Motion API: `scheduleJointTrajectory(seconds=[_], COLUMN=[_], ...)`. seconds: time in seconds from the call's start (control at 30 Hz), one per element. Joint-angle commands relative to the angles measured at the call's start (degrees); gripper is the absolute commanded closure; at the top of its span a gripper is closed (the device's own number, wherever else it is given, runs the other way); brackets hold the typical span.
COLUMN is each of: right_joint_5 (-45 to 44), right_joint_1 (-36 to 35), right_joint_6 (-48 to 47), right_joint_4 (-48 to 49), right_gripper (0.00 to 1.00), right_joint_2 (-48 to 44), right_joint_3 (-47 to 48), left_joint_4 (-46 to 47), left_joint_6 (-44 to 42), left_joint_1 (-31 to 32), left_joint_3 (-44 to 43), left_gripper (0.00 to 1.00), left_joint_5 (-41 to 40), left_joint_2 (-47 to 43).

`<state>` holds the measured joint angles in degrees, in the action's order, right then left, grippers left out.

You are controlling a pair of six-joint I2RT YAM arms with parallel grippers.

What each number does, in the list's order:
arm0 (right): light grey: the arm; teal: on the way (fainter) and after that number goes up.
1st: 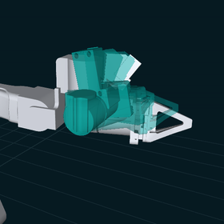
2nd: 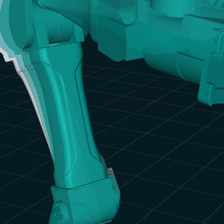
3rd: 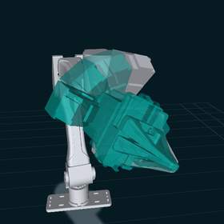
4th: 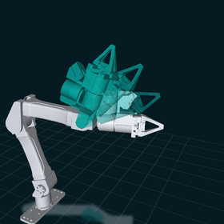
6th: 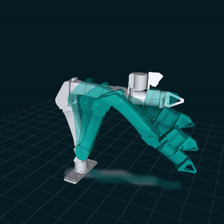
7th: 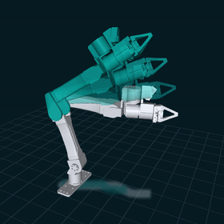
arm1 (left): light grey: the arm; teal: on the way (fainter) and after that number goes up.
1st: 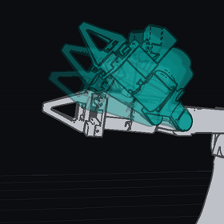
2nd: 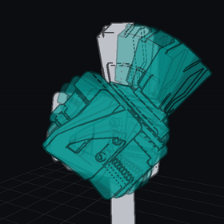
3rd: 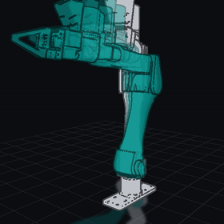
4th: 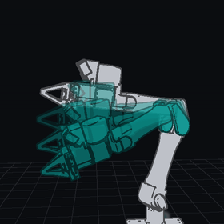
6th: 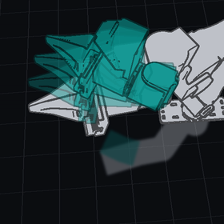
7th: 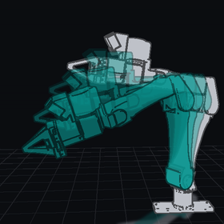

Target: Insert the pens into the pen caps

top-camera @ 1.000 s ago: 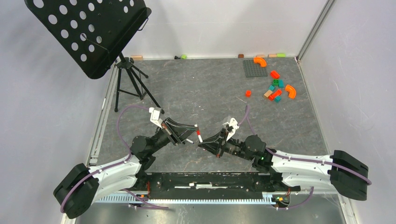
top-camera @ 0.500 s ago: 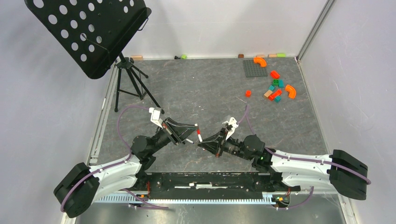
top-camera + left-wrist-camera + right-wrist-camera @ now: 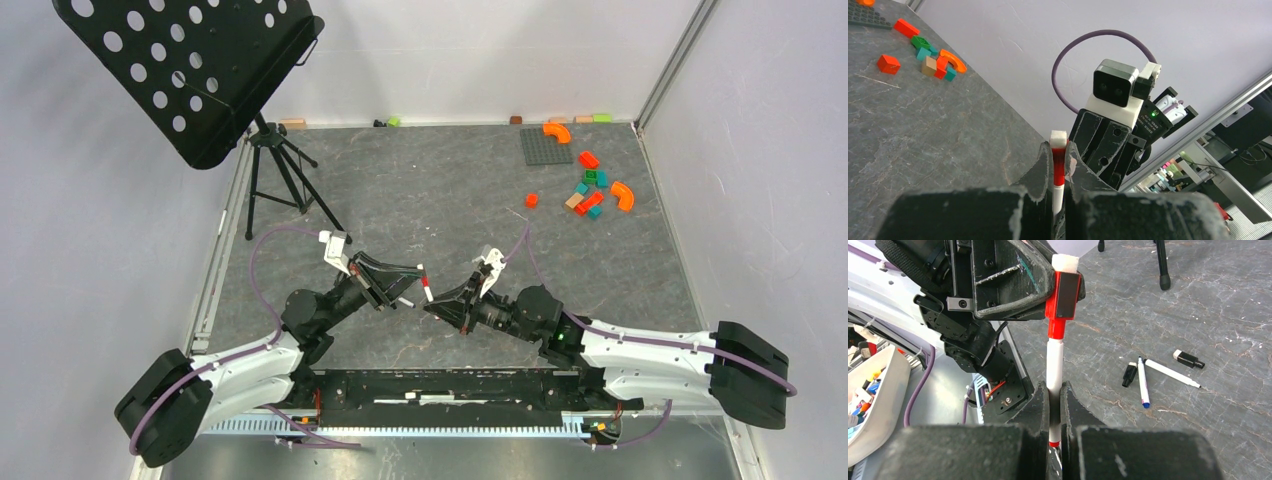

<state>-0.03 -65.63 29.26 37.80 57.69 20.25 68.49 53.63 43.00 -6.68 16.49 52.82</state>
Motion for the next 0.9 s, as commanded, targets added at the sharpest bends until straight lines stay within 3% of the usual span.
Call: scheduleJointTrajectory(seconds=[0.0,0.5,0.87], right_joint_5=[-2.3,-3.7,-13.2], right_joint_1=[0.2,0.6,1.1], right_joint_6=[-0.4,-0.8,-1.1], right_joint_4=[0.4,-1.9,-11.7], right_gripper=[1.0,1.0,1.0], right_joint_2=[-1.3,-0.3,1.1], right_joint_3=[2.9,5.0,10.2], left_joint_4=[-0.9,-2.1,-7.6], left_joint_6=[-2.9,-3.2,-4.3], left_joint_1=[0.9,1.1,2.5], left_joint_3=[-1.1,-1.4,-2.9], left_gripper=[0.98,0.98,0.98], left_joint_5=[1.2,0.8,-2.0], left_joint_2=[-0.9,-0.5,-0.5])
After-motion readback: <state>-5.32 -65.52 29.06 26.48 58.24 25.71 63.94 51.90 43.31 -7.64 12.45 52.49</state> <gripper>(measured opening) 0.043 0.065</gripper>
